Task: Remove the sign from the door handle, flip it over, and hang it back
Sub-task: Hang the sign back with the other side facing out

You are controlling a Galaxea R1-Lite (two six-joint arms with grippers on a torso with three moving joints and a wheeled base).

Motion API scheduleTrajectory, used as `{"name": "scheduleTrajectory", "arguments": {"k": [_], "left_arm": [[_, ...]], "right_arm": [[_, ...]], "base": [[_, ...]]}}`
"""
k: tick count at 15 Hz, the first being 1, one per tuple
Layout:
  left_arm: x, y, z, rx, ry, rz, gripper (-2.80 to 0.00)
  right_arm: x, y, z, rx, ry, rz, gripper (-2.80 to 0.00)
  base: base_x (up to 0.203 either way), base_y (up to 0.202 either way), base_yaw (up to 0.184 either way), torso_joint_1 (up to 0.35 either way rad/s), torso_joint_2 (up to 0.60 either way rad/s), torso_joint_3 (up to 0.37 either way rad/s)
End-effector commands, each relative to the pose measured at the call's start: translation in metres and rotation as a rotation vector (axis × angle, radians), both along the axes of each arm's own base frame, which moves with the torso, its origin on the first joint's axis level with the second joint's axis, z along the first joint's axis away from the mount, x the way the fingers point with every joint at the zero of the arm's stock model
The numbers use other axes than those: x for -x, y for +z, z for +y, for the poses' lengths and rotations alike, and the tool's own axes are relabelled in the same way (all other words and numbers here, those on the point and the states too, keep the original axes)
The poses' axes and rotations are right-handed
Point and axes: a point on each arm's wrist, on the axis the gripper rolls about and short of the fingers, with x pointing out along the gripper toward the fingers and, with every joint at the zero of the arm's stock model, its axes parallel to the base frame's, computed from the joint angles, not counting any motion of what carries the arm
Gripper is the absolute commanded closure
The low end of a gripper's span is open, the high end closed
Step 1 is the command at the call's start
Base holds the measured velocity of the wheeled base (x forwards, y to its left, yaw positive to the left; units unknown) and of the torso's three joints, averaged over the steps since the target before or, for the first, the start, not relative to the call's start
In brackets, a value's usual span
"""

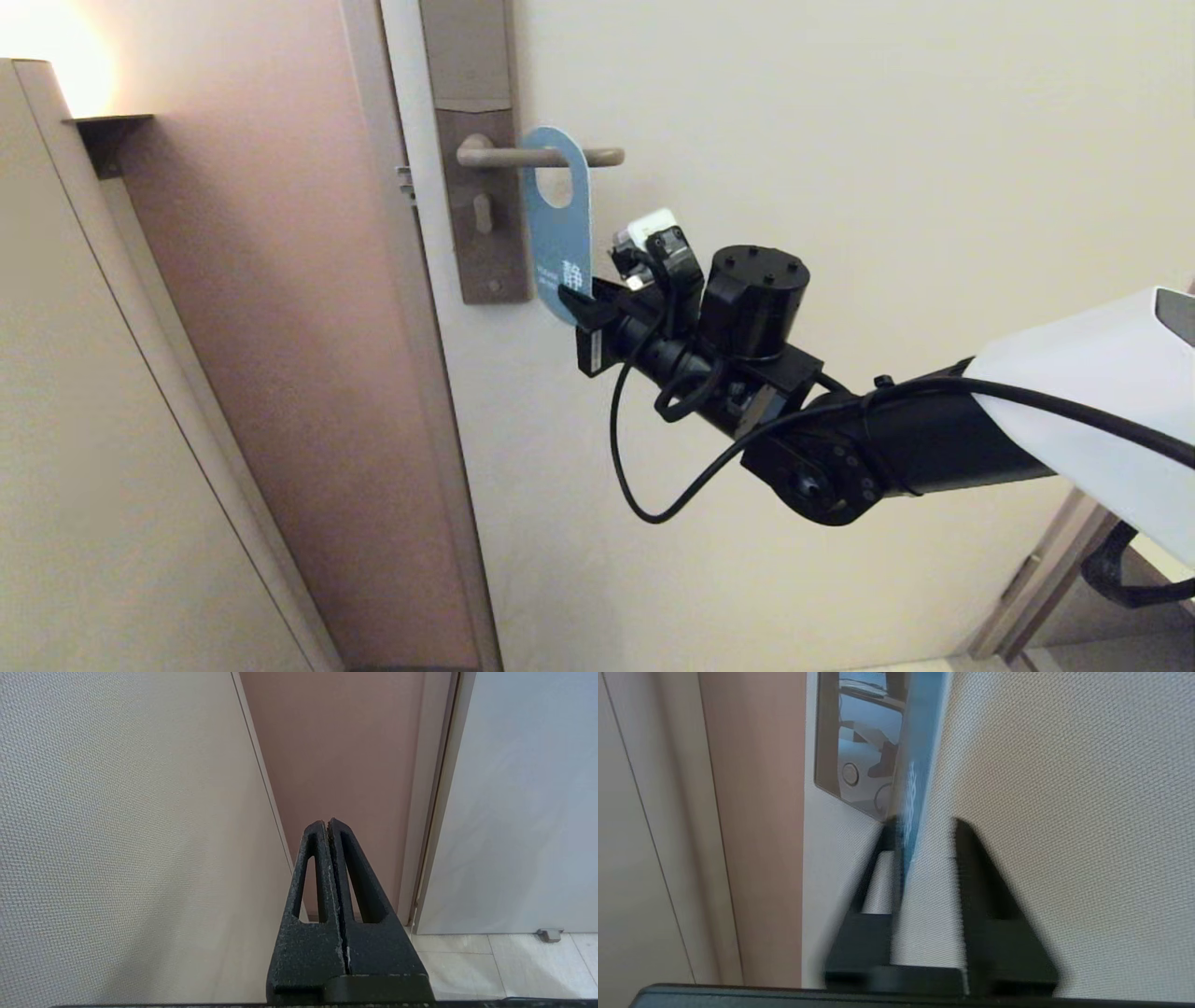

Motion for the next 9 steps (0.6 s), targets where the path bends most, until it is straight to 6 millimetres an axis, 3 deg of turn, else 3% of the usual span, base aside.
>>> {"name": "scheduleTrajectory", "arguments": {"k": [1, 9], "left_arm": [[-0.0001, 0.0002, 0.0000, 0.000, 0.002, 0.000, 0.00], [0.0000, -0.0001, 0.0001, 0.007, 0.006, -0.002, 0.00]], "right_arm": [[-0.0005, -0.0011, 0.0008, -0.001, 0.002, -0.006, -2.80], [-0.0028, 0.0038, 0.0032, -0.056, 0.016, -0.075, -2.80]], "base": [[0.000, 0.000, 0.000, 0.000, 0.00, 0.000], [0.000, 0.000, 0.000, 0.000, 0.00, 0.000]]}}
